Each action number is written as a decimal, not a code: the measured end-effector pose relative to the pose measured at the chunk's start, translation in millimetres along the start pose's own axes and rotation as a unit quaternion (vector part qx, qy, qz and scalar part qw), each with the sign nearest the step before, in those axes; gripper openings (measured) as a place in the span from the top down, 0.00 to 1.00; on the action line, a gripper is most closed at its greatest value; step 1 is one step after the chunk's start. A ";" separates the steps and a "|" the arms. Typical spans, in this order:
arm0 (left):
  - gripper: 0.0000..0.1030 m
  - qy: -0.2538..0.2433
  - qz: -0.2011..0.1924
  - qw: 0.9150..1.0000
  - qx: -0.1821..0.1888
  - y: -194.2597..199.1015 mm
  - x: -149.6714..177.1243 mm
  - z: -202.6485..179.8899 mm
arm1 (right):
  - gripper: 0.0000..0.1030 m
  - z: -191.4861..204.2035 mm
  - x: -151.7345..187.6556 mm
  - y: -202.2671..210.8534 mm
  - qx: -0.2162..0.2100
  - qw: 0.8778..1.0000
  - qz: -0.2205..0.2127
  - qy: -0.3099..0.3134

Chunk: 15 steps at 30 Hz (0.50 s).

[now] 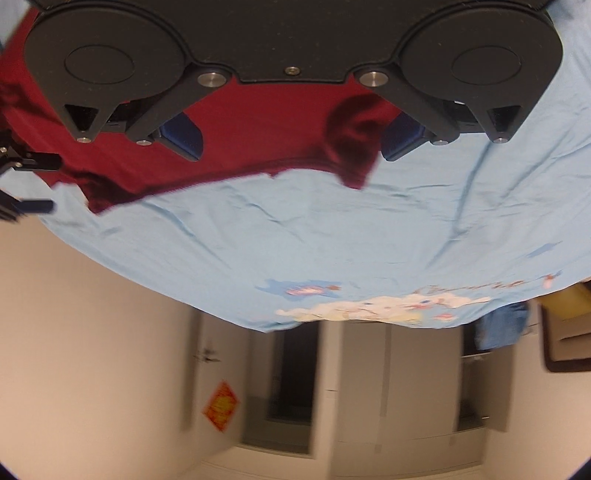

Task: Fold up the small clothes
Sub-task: 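Press the new folded edge flat with both open tools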

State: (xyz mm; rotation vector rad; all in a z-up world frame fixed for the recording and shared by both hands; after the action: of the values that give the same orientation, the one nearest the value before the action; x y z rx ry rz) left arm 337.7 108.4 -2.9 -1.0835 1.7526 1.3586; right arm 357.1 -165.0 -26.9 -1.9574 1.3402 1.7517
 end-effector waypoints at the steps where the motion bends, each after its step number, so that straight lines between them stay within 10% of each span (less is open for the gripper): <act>1: 0.01 -0.010 0.013 1.000 0.007 -5.2 3.0 -4.5 | 0.00 3.9 -1.2 -5.8 -0.019 1.000 0.006 0.008; 8: 0.01 -0.005 0.077 0.997 0.014 -50.5 7.1 0.0 | 0.00 -5.7 -4.8 -52.3 -0.040 0.998 0.038 0.012; 15: 0.01 0.130 0.064 0.989 0.009 -77.8 6.5 53.9 | 0.01 -70.1 33.8 -80.9 0.004 0.984 0.051 -0.170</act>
State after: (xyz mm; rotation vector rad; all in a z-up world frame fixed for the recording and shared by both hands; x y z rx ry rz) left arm 405.4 150.2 -54.5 -1.1999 2.0500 1.3222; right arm 459.6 -181.5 -69.4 -1.5177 1.3395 2.0098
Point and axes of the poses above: each gripper's, at about its wrist camera, not at the fingertips, and y roughly against the way its jaws point, z to its left, x to its underside, the point moved 1 cm from there along -y, roughly the way its jaws point, and after that the axes turned 12 degrees about y, right-handed, at the moved point
